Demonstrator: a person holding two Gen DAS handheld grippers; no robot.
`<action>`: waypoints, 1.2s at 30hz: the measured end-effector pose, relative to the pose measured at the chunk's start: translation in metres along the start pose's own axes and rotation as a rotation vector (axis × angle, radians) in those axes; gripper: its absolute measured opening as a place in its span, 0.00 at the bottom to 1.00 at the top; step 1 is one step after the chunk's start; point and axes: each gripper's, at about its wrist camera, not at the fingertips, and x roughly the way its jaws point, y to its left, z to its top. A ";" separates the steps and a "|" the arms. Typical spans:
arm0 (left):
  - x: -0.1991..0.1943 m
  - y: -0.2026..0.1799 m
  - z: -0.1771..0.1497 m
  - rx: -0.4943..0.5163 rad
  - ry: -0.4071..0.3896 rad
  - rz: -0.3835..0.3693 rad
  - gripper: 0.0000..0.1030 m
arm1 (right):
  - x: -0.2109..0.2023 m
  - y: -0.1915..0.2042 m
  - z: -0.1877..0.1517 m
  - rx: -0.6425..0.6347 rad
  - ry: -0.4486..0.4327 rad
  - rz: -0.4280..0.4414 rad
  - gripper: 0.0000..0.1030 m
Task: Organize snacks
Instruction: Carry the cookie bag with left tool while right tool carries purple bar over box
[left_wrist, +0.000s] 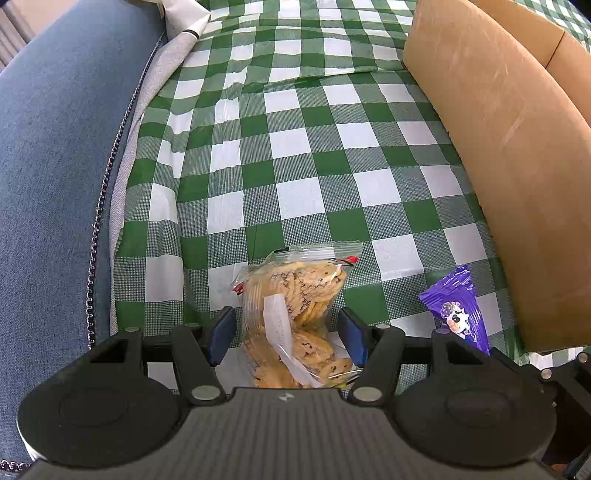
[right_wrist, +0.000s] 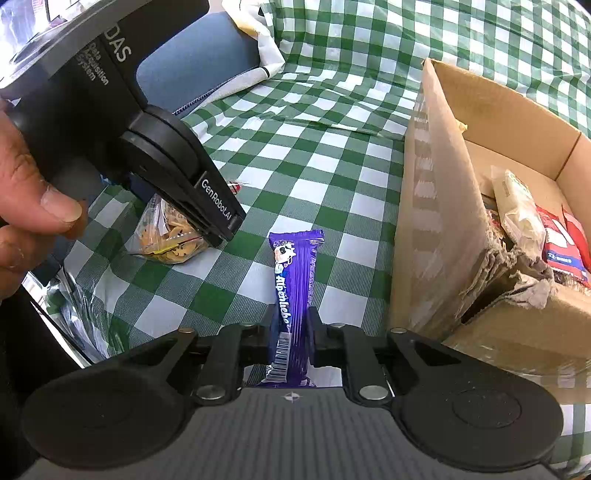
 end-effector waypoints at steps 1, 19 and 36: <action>0.000 0.000 0.000 0.000 0.000 0.000 0.64 | 0.000 0.000 0.000 0.001 0.002 0.000 0.16; -0.005 0.006 -0.002 -0.007 -0.051 0.013 0.44 | 0.003 0.004 -0.002 -0.027 -0.001 0.021 0.17; -0.072 0.030 0.003 -0.262 -0.413 0.117 0.44 | -0.071 -0.008 0.021 -0.017 -0.300 0.018 0.17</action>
